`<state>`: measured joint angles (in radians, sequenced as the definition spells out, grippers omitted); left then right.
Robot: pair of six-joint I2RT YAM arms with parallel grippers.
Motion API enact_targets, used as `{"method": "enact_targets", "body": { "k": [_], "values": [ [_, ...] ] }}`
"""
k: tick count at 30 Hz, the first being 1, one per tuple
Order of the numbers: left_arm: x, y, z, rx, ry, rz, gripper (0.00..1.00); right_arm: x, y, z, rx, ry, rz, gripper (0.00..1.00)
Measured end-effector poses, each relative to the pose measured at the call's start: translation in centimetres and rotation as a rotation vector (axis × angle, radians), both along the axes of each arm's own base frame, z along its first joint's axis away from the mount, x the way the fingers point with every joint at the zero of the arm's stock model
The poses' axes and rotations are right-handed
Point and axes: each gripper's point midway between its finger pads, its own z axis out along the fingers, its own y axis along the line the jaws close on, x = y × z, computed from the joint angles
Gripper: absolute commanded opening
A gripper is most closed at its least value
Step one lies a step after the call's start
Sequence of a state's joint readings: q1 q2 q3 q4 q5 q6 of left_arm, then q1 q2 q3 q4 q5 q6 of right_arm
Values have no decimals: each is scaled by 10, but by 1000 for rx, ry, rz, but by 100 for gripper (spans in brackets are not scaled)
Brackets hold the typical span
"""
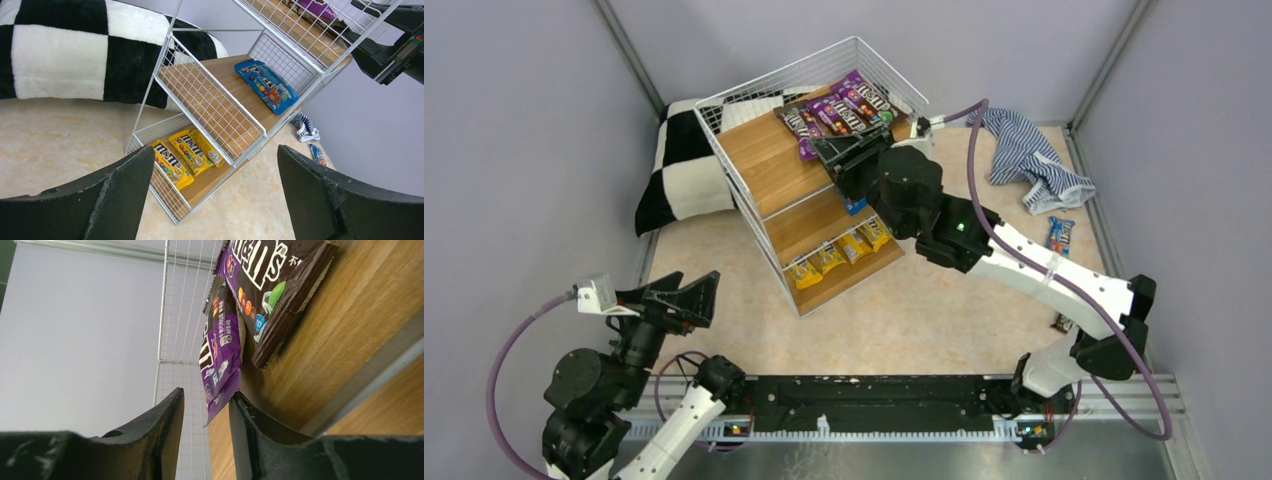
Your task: Place and organize the candy bags onto the shelf
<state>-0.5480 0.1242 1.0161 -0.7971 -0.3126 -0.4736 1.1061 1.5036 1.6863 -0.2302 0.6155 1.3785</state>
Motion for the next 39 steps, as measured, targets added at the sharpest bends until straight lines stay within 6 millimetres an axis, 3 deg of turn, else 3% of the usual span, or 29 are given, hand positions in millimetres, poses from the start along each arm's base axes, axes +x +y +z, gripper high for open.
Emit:
{"method": "enact_targets", "body": {
  "k": [6, 10, 15, 20, 24, 30, 34, 39],
  "values": [
    [0, 0, 0, 0, 0, -2, 98, -17, -21, 1, -47, -24, 35, 67],
    [0, 0, 0, 0, 0, -3, 98, -36, -50, 1, -100, -102, 64, 78],
    [1, -1, -2, 2, 3, -5, 98, -61, -98, -39, -301, -236, 99, 98],
    [4, -3, -6, 7, 11, -5, 98, -71, -174, -71, -509, -309, -20, 99],
    [7, -6, -9, 11, 17, -8, 98, -69, -253, -126, -677, -198, -238, 98],
    [8, -7, -8, 8, 11, -12, 98, -58, -340, -255, -1101, 135, -469, 99],
    [11, -9, -10, 10, 14, -18, 98, -49, -388, -307, -1210, 419, -553, 99],
    [12, -12, -12, 17, 24, -29, 98, -53, -436, -355, -1130, 709, -632, 99]
  ]
}}
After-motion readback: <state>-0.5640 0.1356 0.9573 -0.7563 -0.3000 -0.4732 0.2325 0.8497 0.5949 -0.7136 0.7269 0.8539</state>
